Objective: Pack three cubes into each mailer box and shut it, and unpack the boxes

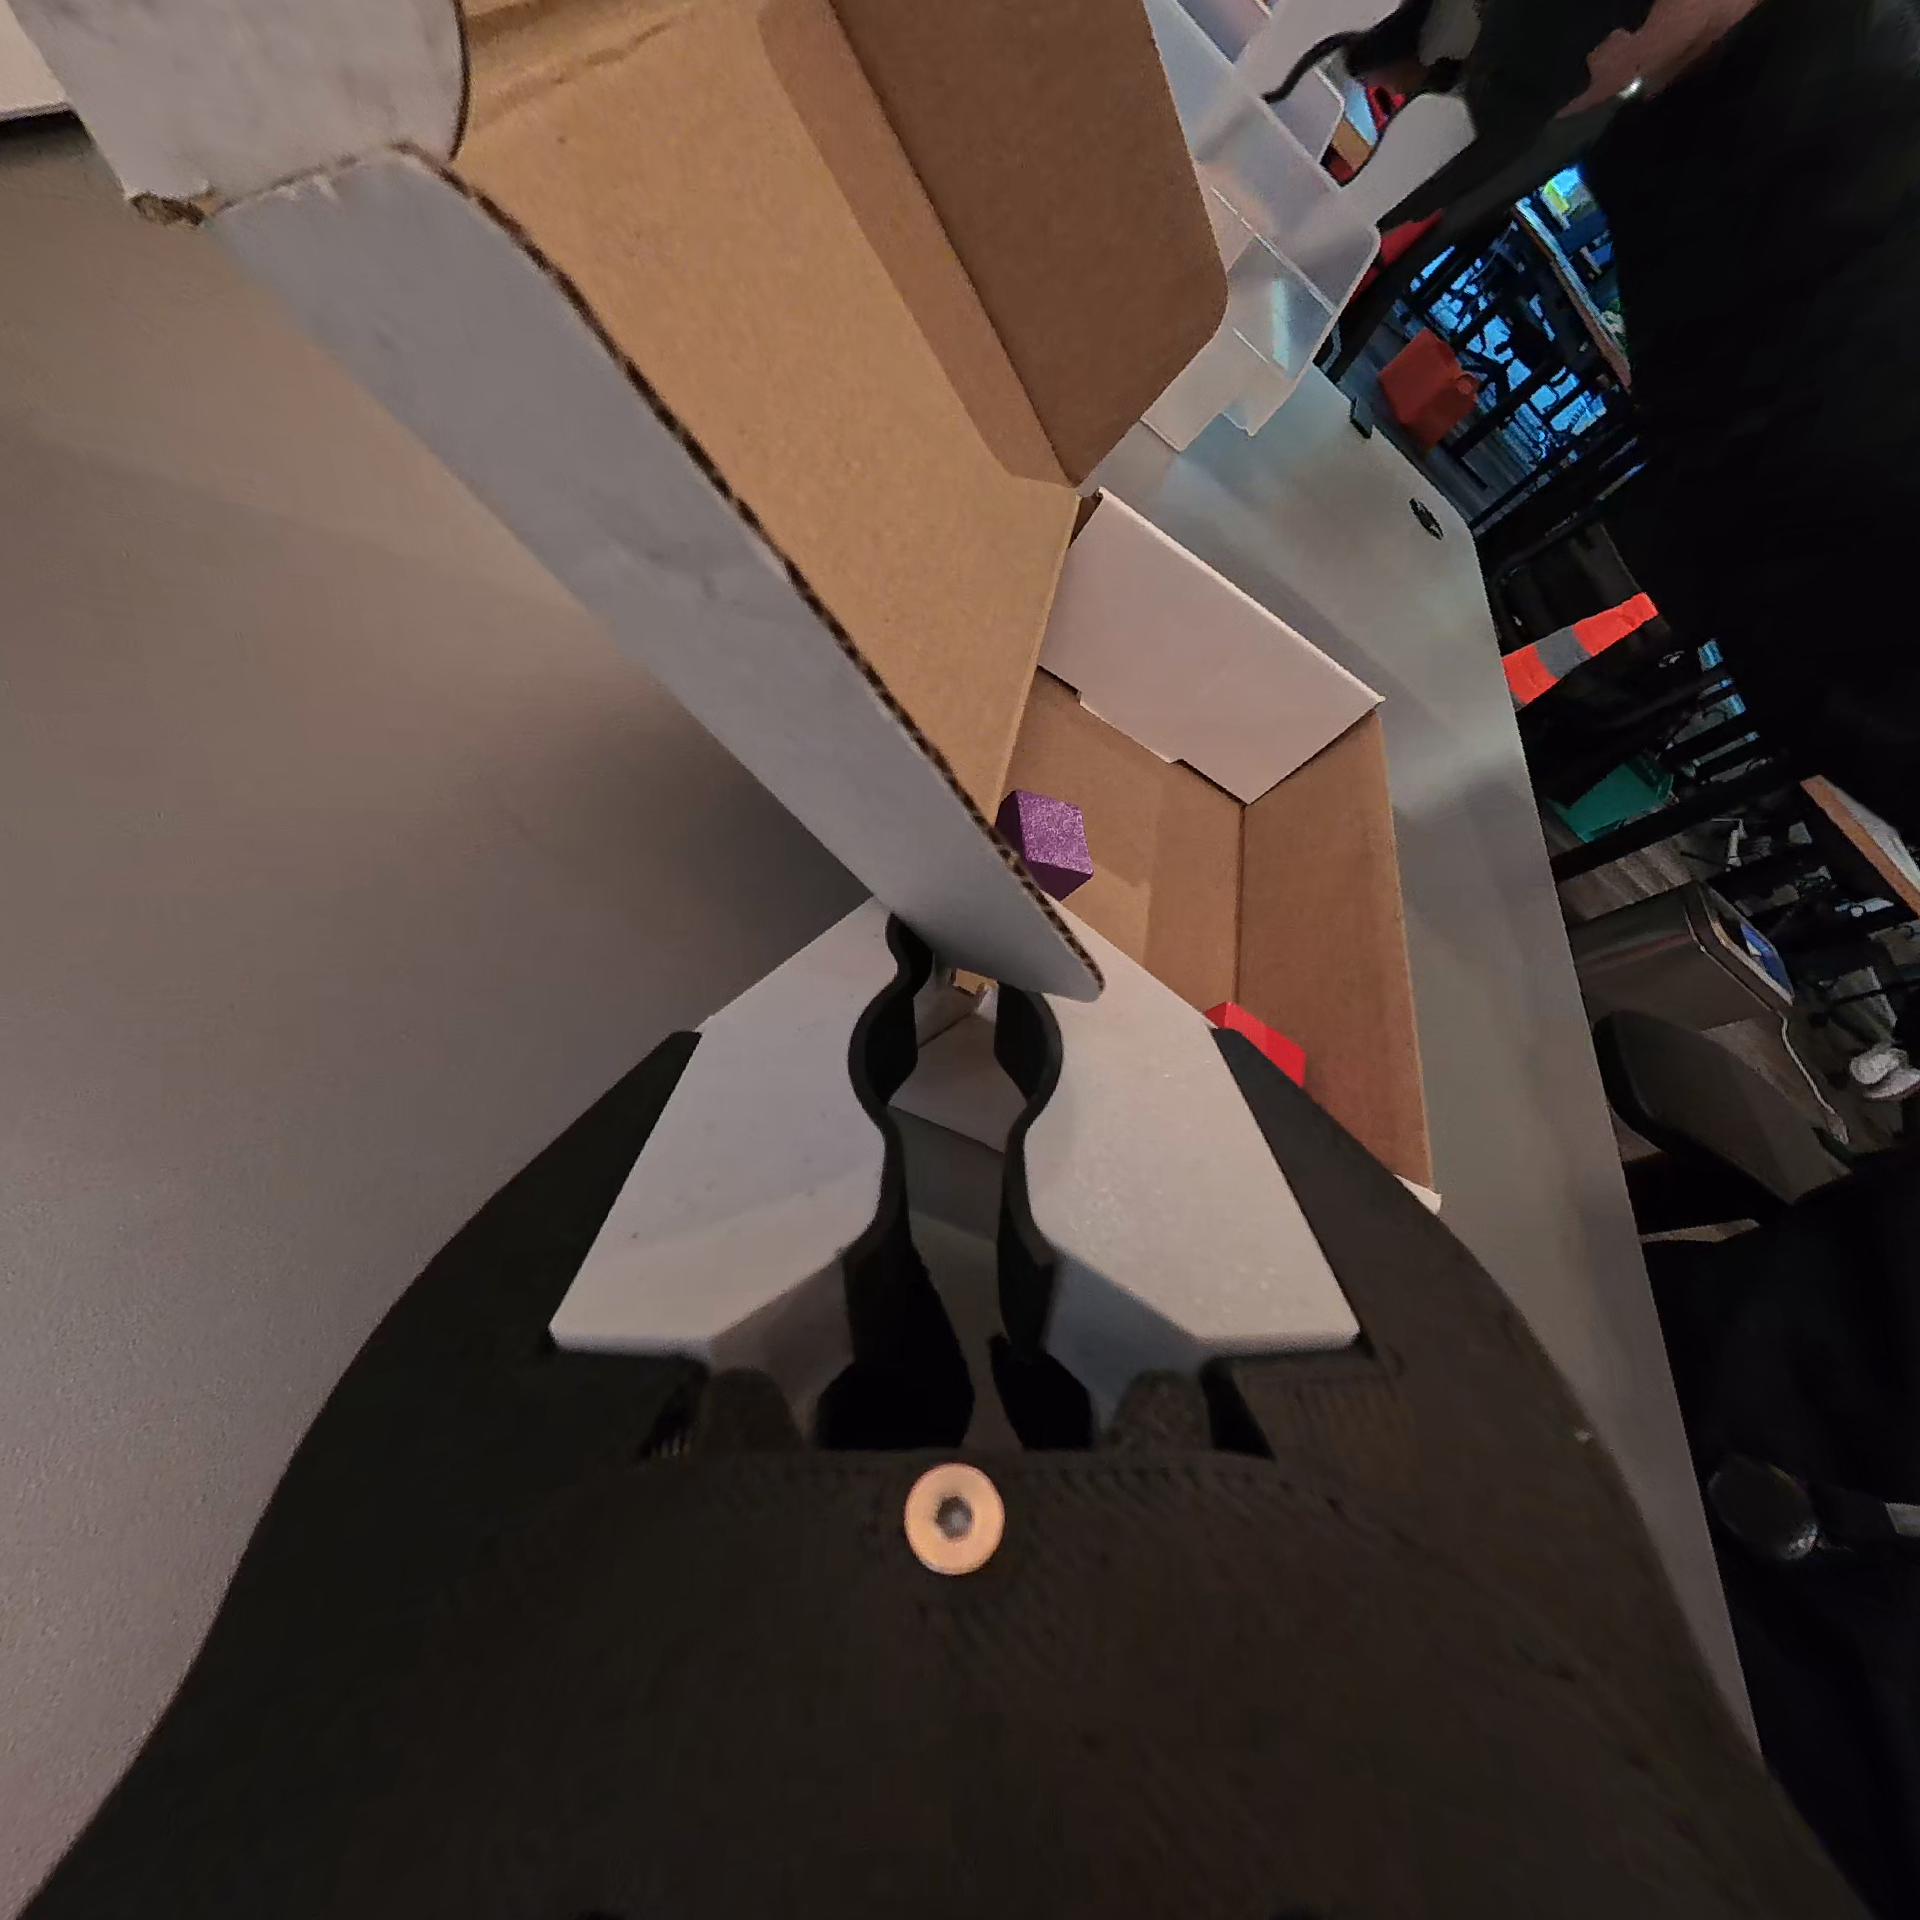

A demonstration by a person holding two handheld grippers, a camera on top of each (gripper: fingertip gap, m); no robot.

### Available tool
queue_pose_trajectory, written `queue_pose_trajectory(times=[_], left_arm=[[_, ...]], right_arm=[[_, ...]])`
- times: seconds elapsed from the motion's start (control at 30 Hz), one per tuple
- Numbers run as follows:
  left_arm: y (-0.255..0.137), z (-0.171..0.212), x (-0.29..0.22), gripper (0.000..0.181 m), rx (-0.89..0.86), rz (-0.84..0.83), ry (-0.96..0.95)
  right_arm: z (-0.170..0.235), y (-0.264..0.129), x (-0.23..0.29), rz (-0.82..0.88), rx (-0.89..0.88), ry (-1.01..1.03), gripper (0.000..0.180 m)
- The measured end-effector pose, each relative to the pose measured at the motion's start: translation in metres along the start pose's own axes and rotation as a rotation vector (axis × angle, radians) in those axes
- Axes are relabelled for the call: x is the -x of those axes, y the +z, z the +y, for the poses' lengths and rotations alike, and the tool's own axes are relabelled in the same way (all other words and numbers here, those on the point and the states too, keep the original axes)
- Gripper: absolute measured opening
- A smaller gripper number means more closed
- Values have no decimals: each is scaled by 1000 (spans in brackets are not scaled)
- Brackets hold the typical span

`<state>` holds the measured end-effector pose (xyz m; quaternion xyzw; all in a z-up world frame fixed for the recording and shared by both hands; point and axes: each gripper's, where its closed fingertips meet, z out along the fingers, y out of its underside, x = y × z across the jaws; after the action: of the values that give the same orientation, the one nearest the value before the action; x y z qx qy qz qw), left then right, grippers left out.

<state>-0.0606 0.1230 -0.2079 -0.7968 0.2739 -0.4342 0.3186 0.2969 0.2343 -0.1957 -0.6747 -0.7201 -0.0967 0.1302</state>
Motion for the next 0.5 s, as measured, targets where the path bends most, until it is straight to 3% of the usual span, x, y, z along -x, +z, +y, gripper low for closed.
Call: queue_pose_trajectory(times=[0.27,0.43,0.5], left_arm=[[1,0,0,6,3,13,-10],[1,0,0,6,3,18,-15],[2,-1,0,6,4,20,-14]], right_arm=[[7,19,8,-90,91,-68,48],[4,-27,-22,90,101,-17,64],[-28,-64,-32,223,31,-32,59]])
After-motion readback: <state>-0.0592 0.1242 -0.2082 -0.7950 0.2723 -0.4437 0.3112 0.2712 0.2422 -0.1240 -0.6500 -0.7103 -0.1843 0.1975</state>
